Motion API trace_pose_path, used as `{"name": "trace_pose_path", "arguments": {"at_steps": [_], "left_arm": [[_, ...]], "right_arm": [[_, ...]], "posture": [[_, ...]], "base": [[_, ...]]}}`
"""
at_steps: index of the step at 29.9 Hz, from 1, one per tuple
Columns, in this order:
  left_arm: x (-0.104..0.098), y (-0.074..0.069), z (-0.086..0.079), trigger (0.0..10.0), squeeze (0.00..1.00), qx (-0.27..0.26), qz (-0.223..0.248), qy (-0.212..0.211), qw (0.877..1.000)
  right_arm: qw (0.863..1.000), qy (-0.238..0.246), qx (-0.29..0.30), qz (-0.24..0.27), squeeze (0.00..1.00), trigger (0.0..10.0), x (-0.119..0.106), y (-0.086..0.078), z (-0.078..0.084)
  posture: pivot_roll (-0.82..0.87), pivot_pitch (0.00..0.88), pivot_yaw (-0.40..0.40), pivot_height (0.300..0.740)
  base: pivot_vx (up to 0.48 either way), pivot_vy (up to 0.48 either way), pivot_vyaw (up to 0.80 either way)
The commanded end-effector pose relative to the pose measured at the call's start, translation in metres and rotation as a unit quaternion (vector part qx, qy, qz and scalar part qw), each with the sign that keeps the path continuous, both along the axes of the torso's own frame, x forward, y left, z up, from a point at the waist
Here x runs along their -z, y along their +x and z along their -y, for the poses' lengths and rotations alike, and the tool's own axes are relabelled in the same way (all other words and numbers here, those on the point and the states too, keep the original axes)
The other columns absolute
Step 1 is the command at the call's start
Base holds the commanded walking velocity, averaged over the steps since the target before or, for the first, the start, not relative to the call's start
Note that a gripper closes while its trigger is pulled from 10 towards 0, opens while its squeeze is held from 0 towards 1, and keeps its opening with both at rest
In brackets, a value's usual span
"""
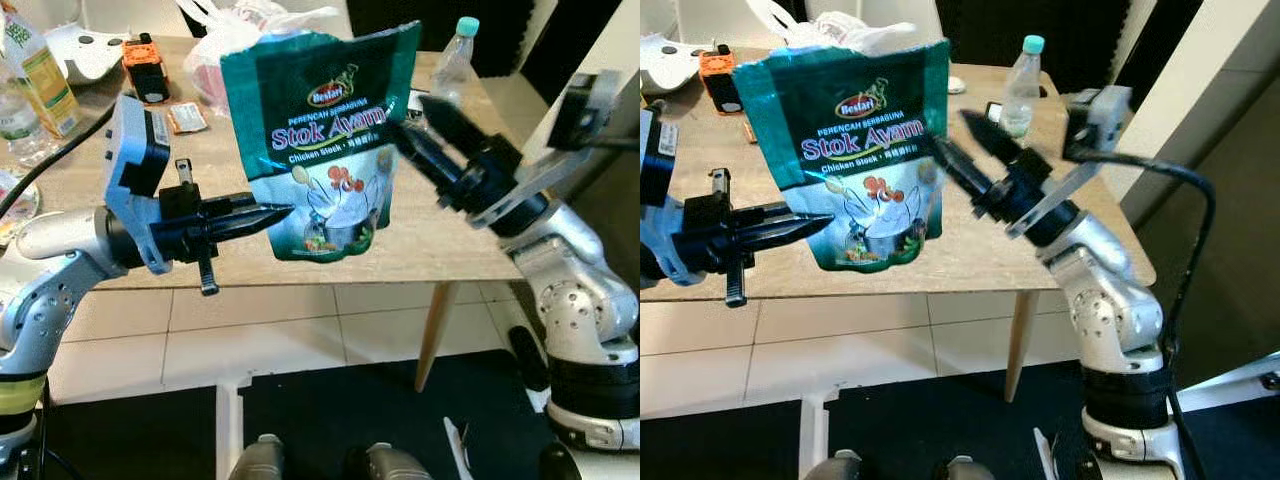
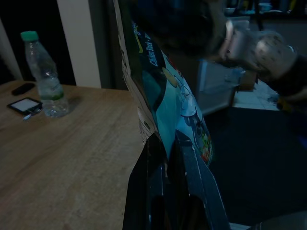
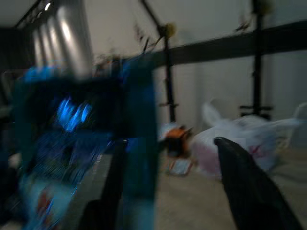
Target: Restocking fridge
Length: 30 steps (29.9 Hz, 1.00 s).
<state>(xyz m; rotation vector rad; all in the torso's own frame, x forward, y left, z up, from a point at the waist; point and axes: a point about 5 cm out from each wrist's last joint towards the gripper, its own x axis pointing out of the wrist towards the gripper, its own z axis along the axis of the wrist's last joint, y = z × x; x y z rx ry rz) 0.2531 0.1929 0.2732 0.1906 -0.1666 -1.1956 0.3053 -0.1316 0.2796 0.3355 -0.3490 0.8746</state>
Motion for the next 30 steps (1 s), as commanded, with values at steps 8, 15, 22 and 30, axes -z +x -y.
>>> {"name": "trace_pose_path", "arguments": {"at_steps": [8, 15, 22, 30], "left_arm": [[0.002, -0.011, 0.010, 10.0, 0.00, 0.026, 0.010, -0.004, 1.000], [-0.003, -0.017, 0.022, 10.0, 0.00, 0.052, 0.024, -0.013, 0.998], [-0.006, -0.021, 0.028, 10.0, 0.00, 0.071, 0.029, -0.019, 0.997], [0.002, -0.016, 0.030, 10.0, 0.00, 0.072, 0.019, -0.012, 0.997]], "right_arm": [[0.998, -0.001, -0.052, -0.042, 0.00, 10.0, 0.014, -0.005, 0.018], [0.973, -0.093, -0.146, -0.152, 0.00, 10.0, 0.065, -0.025, 0.022], [0.967, -0.081, -0.184, -0.154, 0.00, 10.0, 0.055, -0.027, 0.016], [0.969, -0.052, -0.213, -0.110, 0.00, 10.0, 0.030, -0.024, 0.005]], "posture": [[0.02, 0.041, -0.141, 0.740], [-0.01, 0.033, -0.171, 0.740], [-0.03, 0.027, -0.172, 0.740], [-0.03, 0.021, -0.161, 0.740]], "base": [[0.000, 0.000, 0.00], [0.000, 0.000, 0.00], [0.000, 0.000, 0.00], [0.000, 0.000, 0.00]]}}
